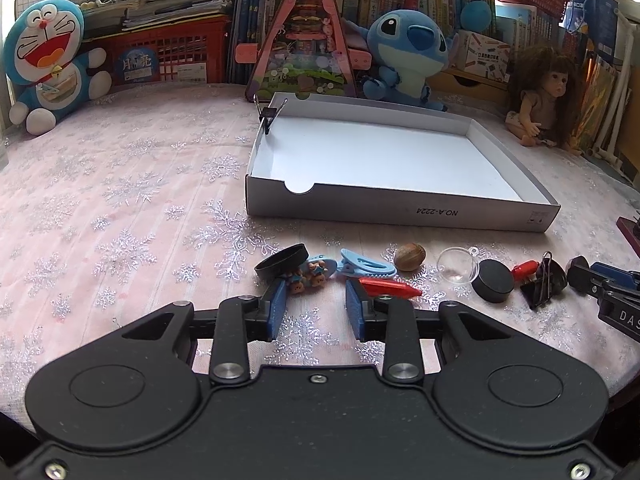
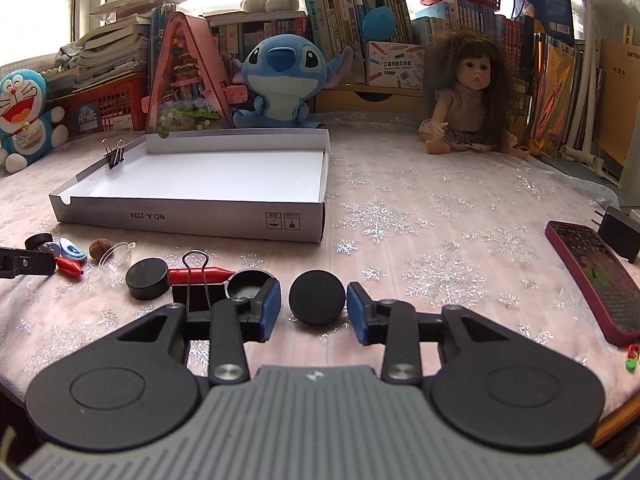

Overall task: Organize rigid objects
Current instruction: 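Lift the badge and black disc and carry both toward the white tray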

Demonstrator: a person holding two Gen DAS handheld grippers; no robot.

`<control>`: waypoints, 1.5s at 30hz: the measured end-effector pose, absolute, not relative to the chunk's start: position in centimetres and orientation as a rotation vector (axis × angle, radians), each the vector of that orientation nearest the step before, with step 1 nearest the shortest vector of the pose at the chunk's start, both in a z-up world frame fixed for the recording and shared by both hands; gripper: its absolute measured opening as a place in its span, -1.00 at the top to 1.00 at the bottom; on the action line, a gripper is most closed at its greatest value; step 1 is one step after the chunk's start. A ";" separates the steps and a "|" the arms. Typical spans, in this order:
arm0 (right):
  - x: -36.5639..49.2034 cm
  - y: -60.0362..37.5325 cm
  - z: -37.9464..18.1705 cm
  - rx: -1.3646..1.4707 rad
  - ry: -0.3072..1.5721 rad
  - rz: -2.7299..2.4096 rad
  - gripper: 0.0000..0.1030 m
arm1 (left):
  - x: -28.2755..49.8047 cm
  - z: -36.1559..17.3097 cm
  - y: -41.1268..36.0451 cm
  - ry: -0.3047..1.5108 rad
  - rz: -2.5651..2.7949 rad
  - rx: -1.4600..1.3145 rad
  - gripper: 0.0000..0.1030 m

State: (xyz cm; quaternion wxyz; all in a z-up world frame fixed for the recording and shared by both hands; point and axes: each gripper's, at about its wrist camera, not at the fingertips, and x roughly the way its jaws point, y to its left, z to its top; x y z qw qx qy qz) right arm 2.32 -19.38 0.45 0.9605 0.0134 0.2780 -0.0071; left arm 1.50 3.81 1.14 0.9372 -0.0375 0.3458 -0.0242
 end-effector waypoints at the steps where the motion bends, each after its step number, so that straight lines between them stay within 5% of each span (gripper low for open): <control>1: 2.3 -19.4 0.5 0.028 0.563 -0.014 -0.05 | 1.7 1.1 3.8 0.706 -0.046 -0.076 0.41; 27: 3.0 -19.9 0.3 0.044 0.564 -0.018 -0.11 | 3.6 0.2 3.8 0.656 -0.025 -0.048 0.01; 31: 2.9 -19.9 0.1 0.052 0.573 -0.018 -0.12 | 3.6 0.1 3.9 0.651 -0.028 -0.046 0.04; 35: 2.9 -19.8 0.1 0.053 0.574 -0.007 -0.01 | 3.5 0.0 3.8 0.645 -0.034 -0.035 0.31; 37: 2.8 -19.7 0.1 0.049 0.570 -0.006 0.23 | 3.4 0.1 3.8 0.643 -0.036 -0.036 0.32; 45: 2.6 -19.9 0.5 0.048 0.558 -0.013 0.26 | 2.4 1.0 3.5 0.627 -0.067 -0.045 0.32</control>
